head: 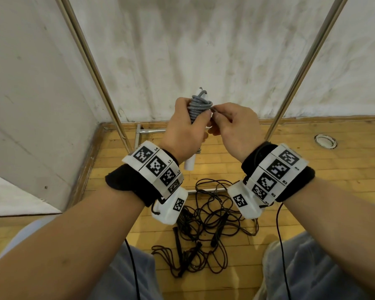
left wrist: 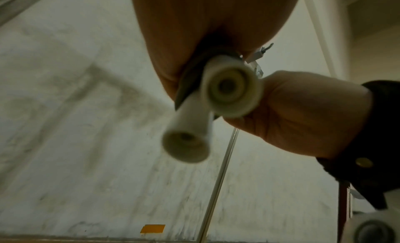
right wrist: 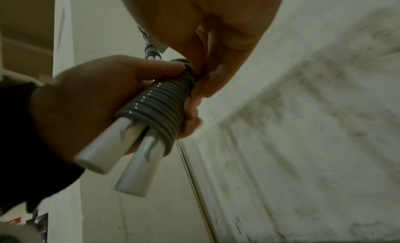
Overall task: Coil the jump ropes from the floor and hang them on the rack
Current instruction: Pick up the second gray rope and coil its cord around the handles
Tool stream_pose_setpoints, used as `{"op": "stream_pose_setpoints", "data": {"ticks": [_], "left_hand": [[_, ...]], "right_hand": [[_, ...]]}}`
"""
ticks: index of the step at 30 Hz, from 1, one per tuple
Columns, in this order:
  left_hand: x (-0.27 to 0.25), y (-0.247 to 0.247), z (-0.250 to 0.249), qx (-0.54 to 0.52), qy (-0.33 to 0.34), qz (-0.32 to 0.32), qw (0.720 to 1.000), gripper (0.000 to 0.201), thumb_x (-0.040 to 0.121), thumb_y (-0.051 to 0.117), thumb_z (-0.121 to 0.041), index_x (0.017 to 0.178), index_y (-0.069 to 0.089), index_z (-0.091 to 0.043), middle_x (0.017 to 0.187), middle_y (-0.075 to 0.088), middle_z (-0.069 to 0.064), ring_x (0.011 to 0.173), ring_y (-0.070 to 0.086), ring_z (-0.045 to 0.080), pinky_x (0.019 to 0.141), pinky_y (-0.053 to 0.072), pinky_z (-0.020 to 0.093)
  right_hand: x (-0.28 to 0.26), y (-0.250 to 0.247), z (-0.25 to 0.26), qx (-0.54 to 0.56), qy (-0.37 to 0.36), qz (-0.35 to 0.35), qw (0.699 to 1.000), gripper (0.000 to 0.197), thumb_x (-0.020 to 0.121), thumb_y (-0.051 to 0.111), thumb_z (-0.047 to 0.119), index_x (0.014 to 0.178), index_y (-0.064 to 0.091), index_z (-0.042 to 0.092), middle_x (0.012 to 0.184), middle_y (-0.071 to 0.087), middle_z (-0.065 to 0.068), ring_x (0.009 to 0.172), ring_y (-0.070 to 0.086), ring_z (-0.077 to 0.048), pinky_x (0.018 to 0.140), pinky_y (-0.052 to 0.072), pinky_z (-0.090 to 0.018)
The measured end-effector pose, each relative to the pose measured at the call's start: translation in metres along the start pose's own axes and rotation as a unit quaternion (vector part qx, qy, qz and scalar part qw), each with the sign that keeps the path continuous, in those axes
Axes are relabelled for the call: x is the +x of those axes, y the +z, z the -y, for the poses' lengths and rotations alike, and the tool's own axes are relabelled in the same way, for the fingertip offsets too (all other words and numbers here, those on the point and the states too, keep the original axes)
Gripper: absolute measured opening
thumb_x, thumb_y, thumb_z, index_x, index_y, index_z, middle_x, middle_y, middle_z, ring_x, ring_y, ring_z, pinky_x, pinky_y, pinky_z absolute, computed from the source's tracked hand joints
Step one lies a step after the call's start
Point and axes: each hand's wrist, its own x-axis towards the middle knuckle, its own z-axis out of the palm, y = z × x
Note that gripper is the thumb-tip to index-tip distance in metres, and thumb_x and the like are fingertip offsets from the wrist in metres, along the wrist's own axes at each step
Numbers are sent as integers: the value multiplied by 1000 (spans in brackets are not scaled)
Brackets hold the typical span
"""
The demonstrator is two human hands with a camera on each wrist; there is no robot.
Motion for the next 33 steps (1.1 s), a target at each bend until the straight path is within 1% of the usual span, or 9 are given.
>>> {"op": "stream_pose_setpoints", "data": {"ticks": [3,6,9,12,17,21,24,30,33], "left_hand": [[-2,4,1,-5,3,-47,999,20,94,56,-21,90,37,-27,74,58,1,45,55,6,43,50,28],[0,5,2,8,19,-83,996,18,93,57,-21,92,39,-23,74,59,-2,48,58,5,48,52,27],[3,6,5,40,11,-81,996,16,94,55,-24,101,43,-16,79,60,-2,62,64,14,57,53,32],[4,7,7,88,1,-53,995,14,96,50,-25,105,42,-18,88,59,-4,77,64,22,66,53,36],[2,4,7,147,17,16,989,19,92,48,-19,107,37,-24,86,55,-8,71,57,11,55,39,22],[-1,0,6,227,35,39,973,42,80,66,-29,106,35,-23,81,53,-14,65,53,1,45,34,8],[0,-2,7,237,32,42,970,45,79,70,-36,108,39,-22,82,52,-15,68,53,1,51,37,14],[3,-11,6,194,-1,37,980,34,87,64,-33,113,49,-16,89,59,-3,80,63,23,69,57,44],[3,-14,2,105,-16,37,994,21,91,61,-27,106,51,-15,87,60,4,75,64,24,59,59,40]], "right_hand": [[-3,2,1,-37,-31,-5,999,21,91,51,10,89,71,4,79,70,-9,75,65,-25,74,52,-47],[-6,3,3,-96,-74,1,993,23,91,50,12,85,71,4,75,69,-11,71,62,-27,69,49,-43],[-5,2,5,-173,-99,7,980,24,93,50,15,89,72,7,74,68,-8,69,59,-24,66,45,-36],[-3,1,8,-201,-82,22,976,25,92,48,15,89,71,6,77,69,-9,72,60,-26,70,47,-39],[2,-2,6,-64,15,9,998,20,85,55,10,82,73,2,74,70,-14,74,64,-32,72,52,-46],[-1,-3,6,-17,59,3,998,13,83,62,12,77,73,6,75,71,-13,75,66,-29,75,53,-46],[-4,-3,5,-13,61,7,998,16,84,61,15,74,72,10,70,69,-6,73,65,-25,75,54,-44],[-9,-4,8,-47,8,38,998,22,87,50,11,80,70,6,73,69,-7,73,65,-23,73,54,-42],[-6,-7,8,-61,-48,-16,997,19,85,54,9,96,68,12,88,64,4,79,63,-10,75,55,-28]]}}
